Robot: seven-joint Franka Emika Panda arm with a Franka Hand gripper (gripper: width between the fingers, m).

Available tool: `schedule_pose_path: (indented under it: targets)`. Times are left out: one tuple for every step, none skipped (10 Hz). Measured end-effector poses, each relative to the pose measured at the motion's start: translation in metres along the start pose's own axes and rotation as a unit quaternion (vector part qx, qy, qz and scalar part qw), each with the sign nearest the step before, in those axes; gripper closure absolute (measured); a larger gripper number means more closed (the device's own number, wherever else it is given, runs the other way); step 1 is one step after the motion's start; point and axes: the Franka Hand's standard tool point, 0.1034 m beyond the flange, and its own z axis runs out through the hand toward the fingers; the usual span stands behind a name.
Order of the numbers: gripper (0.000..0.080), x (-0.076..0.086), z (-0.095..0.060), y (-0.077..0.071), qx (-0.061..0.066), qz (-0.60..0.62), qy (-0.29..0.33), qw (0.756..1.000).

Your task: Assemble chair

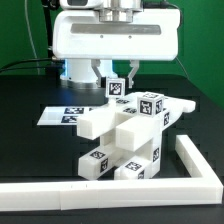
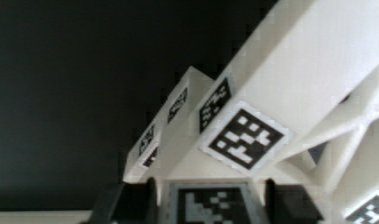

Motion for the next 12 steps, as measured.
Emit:
schedule_pose_path:
  targets:
    - [0.0514, 0.0012, -0.0006, 0.0017, 0.0, 0.001, 0.001, 1.0]
    - [0.0514, 0.0007, 0.0008, 0.0038, -0.002, 0.0, 0.001, 1.0]
    - [0.0514, 0.0012, 0.0021, 0.0044, -0.003, 0.0, 0.003, 1.0]
    - [0.0514, 0.0021, 0.003, 0.0044, -0.004, -0.001, 0.007, 1.0]
    - [0.0514, 0.0017, 0.0047, 0.0051, -0.005, -0.001, 0.006, 1.0]
    - [0.0514, 0.0023, 0.0065, 0.0052, -0.007, -0.001, 0.005, 1.0]
    - [0.0514, 0.0039, 0.0073, 0.0054, -0.008, -0.002, 0.005, 1.0]
    - [0.0514, 0.0056, 0.0075, 0.0064, -0.008, -0.001, 0.005, 1.0]
    - [0.0514, 0.0056, 0.0081, 0.0073, -0.009, -0.001, 0.006, 1.0]
    - [0.0514, 0.0053, 0.0083, 0.0073, -0.009, -0.001, 0.007, 1.0]
    - [0.0413, 0.0053, 0.0084, 0.0073, -0.009, -0.001, 0.007, 1.0]
    - [0.0413, 0.0053, 0.0084, 0.0073, -0.009, -0.001, 0.006, 1.0]
